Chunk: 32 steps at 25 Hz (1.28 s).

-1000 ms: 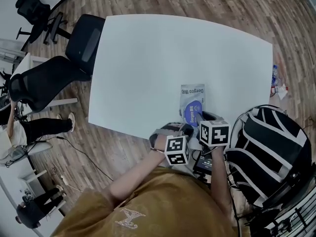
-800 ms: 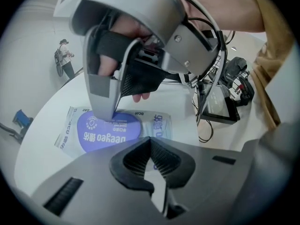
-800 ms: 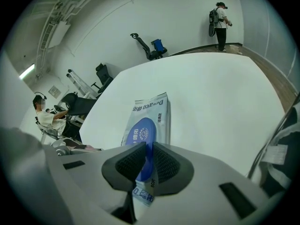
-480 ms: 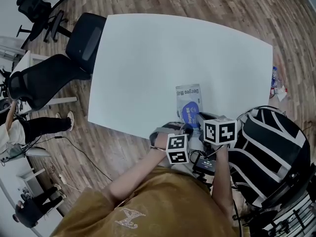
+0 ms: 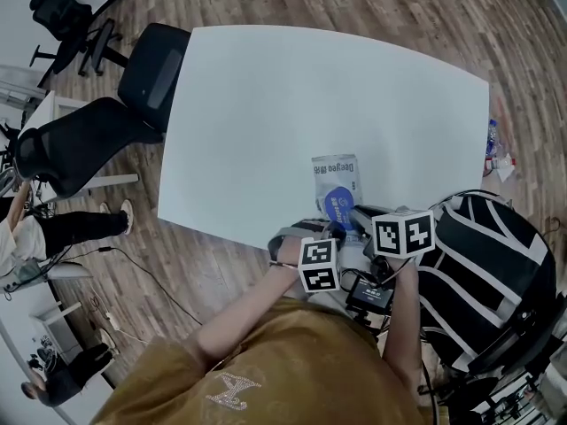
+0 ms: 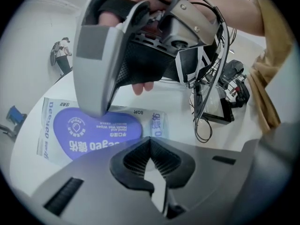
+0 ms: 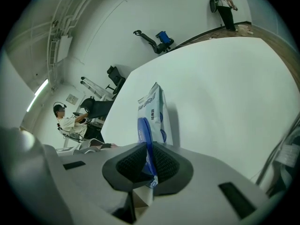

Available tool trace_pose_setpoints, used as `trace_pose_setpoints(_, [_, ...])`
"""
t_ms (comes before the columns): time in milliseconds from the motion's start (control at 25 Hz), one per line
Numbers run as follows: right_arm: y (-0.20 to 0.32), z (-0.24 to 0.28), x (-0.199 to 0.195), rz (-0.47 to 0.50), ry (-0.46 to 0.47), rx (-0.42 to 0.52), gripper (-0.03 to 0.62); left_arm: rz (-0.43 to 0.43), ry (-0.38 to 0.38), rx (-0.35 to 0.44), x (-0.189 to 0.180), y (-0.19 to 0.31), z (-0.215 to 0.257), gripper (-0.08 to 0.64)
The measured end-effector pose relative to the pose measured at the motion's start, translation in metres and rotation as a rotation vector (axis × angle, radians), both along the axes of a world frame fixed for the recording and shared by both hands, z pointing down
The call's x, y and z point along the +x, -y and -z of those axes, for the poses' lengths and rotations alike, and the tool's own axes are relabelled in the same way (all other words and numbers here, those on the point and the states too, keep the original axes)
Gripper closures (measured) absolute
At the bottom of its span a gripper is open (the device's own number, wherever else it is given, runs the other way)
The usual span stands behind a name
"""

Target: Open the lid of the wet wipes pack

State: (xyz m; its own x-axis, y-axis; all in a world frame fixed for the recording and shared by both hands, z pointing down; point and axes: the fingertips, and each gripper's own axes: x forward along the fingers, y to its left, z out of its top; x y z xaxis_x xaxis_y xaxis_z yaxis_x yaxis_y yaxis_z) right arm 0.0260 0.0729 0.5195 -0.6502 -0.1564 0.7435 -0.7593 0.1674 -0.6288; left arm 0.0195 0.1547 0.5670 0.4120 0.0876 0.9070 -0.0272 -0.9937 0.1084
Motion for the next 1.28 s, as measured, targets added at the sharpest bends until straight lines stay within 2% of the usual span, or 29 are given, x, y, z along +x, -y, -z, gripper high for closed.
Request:
trace_pose_setpoints(560, [-0.011, 0.013, -0.009, 0.033, 0.128, -0.050, 0.546, 0.047, -0.007, -0.051, -0.003, 0.000, -0.004, 0.555])
trace_pose_setpoints(720, [-0.014, 0.016, -0.011, 0.001, 0.196, -0.081, 0.546, 0.061, -0.010, -0.067, -0.003, 0.000, -0.003, 0.557])
trace_pose_setpoints(1000, [-0.019, 0.019, -0.015, 0.027, 0.219, -0.086, 0.546, 0.083, -0.006, -0.077, -0.003, -0.003, -0.004, 0.557])
trace_pose_setpoints(1160, [-0.022, 0.018, -0.012, -0.032, 0.260, -0.107, 0.551, 0.110, -0.011, -0.085, -0.001, -0.004, -0.006, 0.557])
trace_pose_setpoints(1200, [-0.023, 0.018, -0.012, -0.042, 0.260, -0.109, 0.586, 0.121, -0.016, -0.090, -0.001, -0.004, -0.006, 0.557])
trace_pose_setpoints(1280, [-0.025, 0.018, -0.013, -0.037, 0.243, -0.090, 0.586, 0.140, -0.027, -0.106, -0.001, -0.003, -0.006, 0.557])
